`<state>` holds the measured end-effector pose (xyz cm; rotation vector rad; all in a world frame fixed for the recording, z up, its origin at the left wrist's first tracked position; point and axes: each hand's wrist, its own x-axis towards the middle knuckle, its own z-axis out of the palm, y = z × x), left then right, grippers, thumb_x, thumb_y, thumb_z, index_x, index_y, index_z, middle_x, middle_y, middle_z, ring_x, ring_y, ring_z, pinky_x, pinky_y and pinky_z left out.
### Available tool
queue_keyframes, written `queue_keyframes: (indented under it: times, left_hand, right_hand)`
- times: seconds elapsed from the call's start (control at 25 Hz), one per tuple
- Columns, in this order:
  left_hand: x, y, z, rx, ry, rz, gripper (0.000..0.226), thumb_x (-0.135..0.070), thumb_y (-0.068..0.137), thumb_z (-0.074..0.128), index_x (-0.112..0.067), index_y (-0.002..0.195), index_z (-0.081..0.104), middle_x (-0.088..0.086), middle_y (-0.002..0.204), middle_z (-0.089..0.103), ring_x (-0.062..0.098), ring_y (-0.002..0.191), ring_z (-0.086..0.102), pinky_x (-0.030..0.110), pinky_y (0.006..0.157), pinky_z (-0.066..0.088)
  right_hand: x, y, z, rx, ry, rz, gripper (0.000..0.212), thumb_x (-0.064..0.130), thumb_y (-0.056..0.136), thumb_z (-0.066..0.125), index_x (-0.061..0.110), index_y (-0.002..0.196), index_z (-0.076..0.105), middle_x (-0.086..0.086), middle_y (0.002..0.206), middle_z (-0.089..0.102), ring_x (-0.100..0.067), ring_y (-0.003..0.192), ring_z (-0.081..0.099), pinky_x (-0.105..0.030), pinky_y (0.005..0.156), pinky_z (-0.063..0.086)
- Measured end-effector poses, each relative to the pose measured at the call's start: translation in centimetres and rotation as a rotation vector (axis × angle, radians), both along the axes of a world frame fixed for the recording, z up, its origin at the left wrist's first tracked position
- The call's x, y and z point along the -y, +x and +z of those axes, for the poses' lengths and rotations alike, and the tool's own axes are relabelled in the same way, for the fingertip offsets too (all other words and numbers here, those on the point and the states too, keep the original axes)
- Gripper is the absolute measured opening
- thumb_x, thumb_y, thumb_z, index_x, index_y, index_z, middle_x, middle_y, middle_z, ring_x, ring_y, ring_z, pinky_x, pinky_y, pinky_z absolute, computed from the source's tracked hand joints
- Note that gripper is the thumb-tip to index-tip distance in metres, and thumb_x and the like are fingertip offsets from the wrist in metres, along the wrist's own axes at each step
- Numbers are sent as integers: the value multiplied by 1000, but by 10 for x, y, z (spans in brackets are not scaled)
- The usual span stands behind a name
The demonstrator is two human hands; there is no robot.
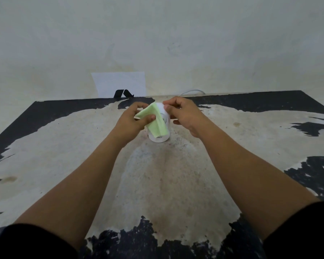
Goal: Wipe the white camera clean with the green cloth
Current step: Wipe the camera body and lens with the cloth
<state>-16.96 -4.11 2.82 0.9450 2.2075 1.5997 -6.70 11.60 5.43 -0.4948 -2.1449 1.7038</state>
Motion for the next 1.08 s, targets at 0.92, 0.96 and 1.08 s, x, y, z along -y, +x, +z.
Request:
queue_keyframes:
  times: [0.92, 0.96, 1.08]
  left_hand:
    - [-14, 18, 1, -137, -70, 148, 60, -43, 65, 81, -24, 112, 49, -3, 100, 61, 13, 85, 62, 29, 70, 53]
    - [-16, 21, 0, -164, -74, 165, 65, -46, 63, 82, -23, 113, 48, -2, 102, 61, 15, 86, 62, 30, 70, 53]
    - [-22, 26, 2, -187, -83, 197, 65, -53, 63, 79, -21, 110, 46, 1, 103, 59, 18, 87, 60, 34, 71, 52]
  right_hand:
    - [-3, -4, -5, -51, -25, 8, 12, 16, 90, 62, 20, 98, 69, 9, 95, 64, -14, 92, 60, -24, 79, 54]
    - [-4, -5, -6, -50, -28, 7, 11, 16, 89, 62, 22, 96, 69, 9, 96, 64, -16, 96, 60, -31, 87, 54]
    - [-4, -5, -5, -50, -29, -2, 11, 16, 90, 62, 20, 96, 69, 10, 95, 65, -14, 96, 60, -35, 92, 53]
